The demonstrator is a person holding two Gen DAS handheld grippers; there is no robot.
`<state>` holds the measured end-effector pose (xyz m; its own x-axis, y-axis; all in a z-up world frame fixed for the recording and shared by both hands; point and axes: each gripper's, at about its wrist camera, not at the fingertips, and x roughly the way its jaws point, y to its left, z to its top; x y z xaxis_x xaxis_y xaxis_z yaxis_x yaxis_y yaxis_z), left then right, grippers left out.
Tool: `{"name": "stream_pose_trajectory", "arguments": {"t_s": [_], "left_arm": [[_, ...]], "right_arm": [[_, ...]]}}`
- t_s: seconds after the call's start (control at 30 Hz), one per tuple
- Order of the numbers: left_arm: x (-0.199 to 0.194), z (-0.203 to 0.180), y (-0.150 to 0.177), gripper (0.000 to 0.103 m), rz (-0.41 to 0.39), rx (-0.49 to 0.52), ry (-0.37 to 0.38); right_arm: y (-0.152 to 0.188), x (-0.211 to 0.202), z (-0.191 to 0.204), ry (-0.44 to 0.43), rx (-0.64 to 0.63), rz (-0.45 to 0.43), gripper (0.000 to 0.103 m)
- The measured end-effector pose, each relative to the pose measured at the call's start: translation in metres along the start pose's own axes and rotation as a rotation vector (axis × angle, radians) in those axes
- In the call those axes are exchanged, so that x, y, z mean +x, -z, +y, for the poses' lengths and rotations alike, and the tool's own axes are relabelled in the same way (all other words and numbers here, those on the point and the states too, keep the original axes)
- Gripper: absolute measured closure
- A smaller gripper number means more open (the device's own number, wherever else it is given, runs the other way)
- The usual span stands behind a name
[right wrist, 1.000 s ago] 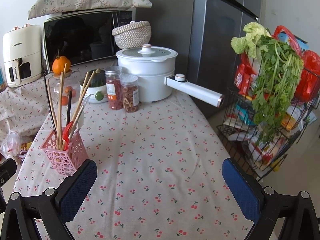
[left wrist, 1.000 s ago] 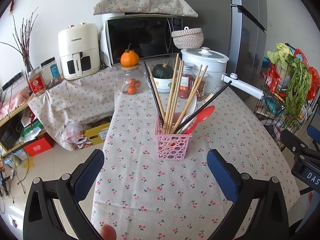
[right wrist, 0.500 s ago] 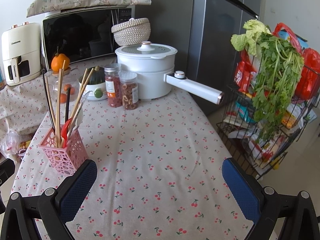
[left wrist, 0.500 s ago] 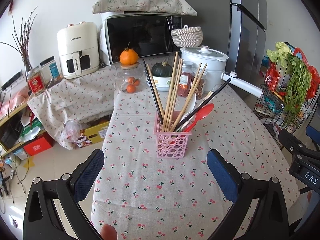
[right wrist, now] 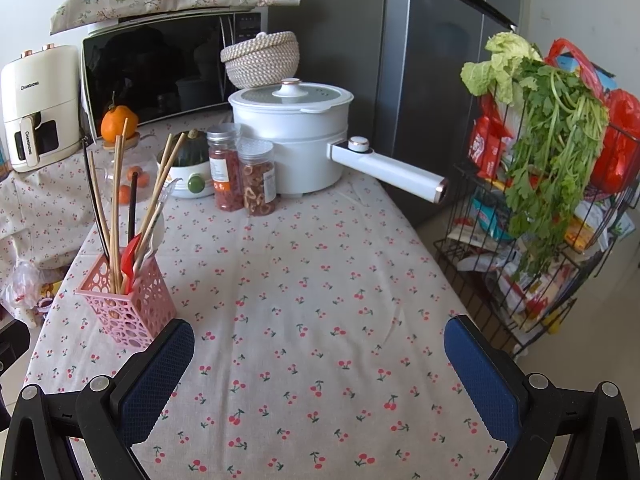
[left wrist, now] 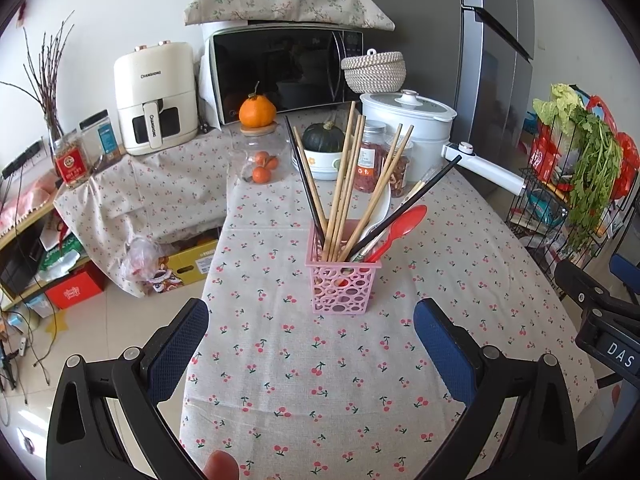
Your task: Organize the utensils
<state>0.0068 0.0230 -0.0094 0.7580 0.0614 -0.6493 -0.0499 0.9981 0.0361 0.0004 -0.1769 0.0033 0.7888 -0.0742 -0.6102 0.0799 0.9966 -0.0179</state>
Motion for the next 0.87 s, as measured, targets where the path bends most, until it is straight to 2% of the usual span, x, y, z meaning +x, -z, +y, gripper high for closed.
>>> {"name": "stream_pose_trajectory", "arguments": {"t_s": [0.17, 0.37, 0.57, 0.87], "left_arm": [[-0.0010, 0.0007, -0.0004, 0.000, 0.002, -0.003, 0.002], [-0.0028, -0.0020, -0.0020, 0.000, 0.008, 0.002, 0.047], [-0.0079, -0.0055, -0.0028, 0.000, -0.008, 0.001, -0.027], [-0.0039, -0.0027, -0.0025, 0.000, 0.024, -0.026, 0.004]], "right_arm": [[0.0007, 0.0013, 0.0009, -0.003, 0.003, 0.008, 0.000], [0.0001, 0.0021, 0.0015, -0.012, 0.007, 0.019, 0.000], [0.0008, 0.0025, 0.0019, -0.017, 0.006, 0.024, 0.000], [0.0004, 0.0040, -0.0020, -0.020, 0.018, 0.034, 0.000]]}}
